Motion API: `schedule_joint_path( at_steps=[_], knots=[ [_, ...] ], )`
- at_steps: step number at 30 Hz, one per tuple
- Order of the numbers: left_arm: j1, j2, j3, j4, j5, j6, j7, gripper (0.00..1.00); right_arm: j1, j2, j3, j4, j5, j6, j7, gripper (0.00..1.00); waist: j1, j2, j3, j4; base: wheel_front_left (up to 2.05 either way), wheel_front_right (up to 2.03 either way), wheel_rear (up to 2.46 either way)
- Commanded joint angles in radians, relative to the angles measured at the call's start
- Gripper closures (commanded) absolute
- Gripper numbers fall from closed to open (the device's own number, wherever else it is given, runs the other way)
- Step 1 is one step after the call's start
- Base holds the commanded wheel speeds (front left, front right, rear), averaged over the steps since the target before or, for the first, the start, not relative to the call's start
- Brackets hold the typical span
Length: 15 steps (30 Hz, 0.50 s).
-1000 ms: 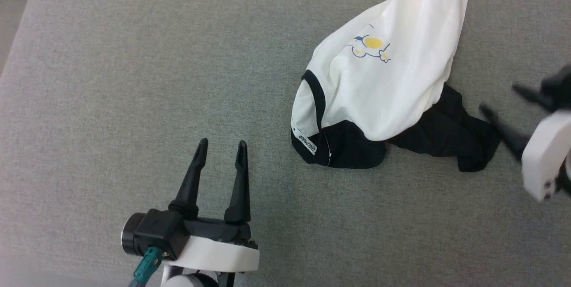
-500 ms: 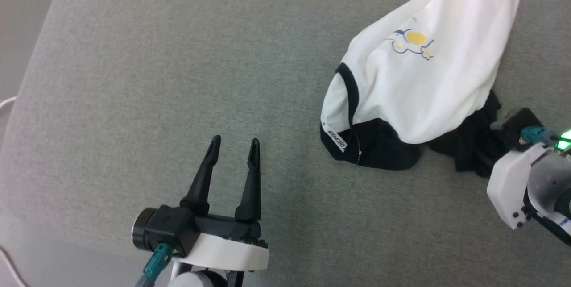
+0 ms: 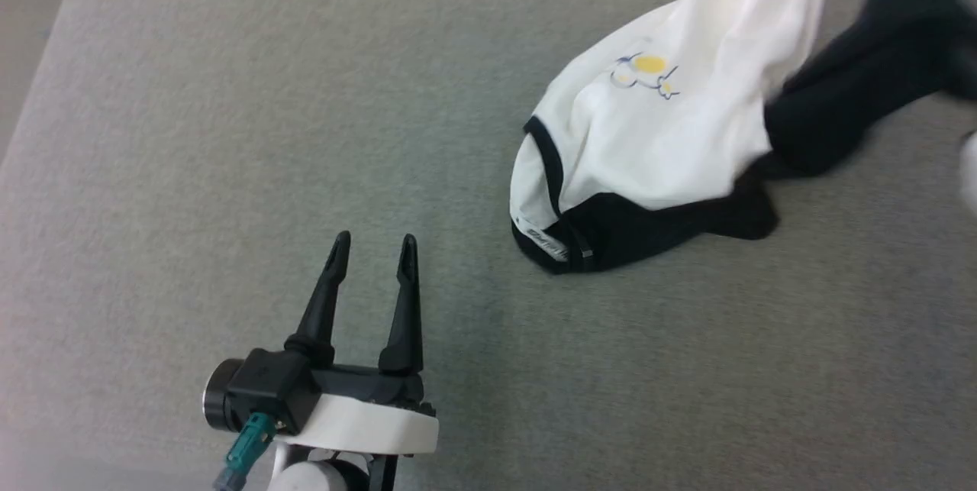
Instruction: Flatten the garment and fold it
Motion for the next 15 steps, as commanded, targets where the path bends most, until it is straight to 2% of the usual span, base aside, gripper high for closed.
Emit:
schedule_joint_path(
  at_steps=[1,5,9,12,15],
  knots=[
    [0.006,-0.002,0.006,0.002,0.008,-0.008,-0.005,0.00,0.003,-0.014,-0.053,0.002,-0.012,-0.002,0.008,1.00,-0.0002,0.0000,-0.056,-0.061,0.00,0.00,0.00],
    [0.019,-0.002,0.014,-0.001,0.011,-0.014,-0.005,0.00,0.098,-0.037,-0.243,0.021,-0.041,-0.002,0.023,1.00,-0.0002,0.0000,-0.063,-0.076,0.00,0.00,0.00],
    [0.030,-0.002,0.020,-0.005,0.015,-0.018,-0.005,0.00,0.299,-0.033,-0.451,0.065,-0.091,-0.002,0.016,1.00,-0.0002,0.0000,-0.055,-0.078,0.00,0.00,0.00],
    [0.036,-0.002,0.027,-0.006,0.021,-0.022,-0.005,0.00,0.452,-0.006,-0.580,0.137,-0.126,-0.002,-0.015,1.00,-0.0002,0.0000,-0.048,-0.076,0.00,0.00,0.00],
    [0.041,-0.002,0.033,-0.007,0.027,-0.026,-0.005,0.00,0.573,0.036,-0.659,0.175,-0.186,-0.002,-0.024,1.00,-0.0002,0.0000,-0.045,-0.076,0.00,0.00,0.00]
  ],
)
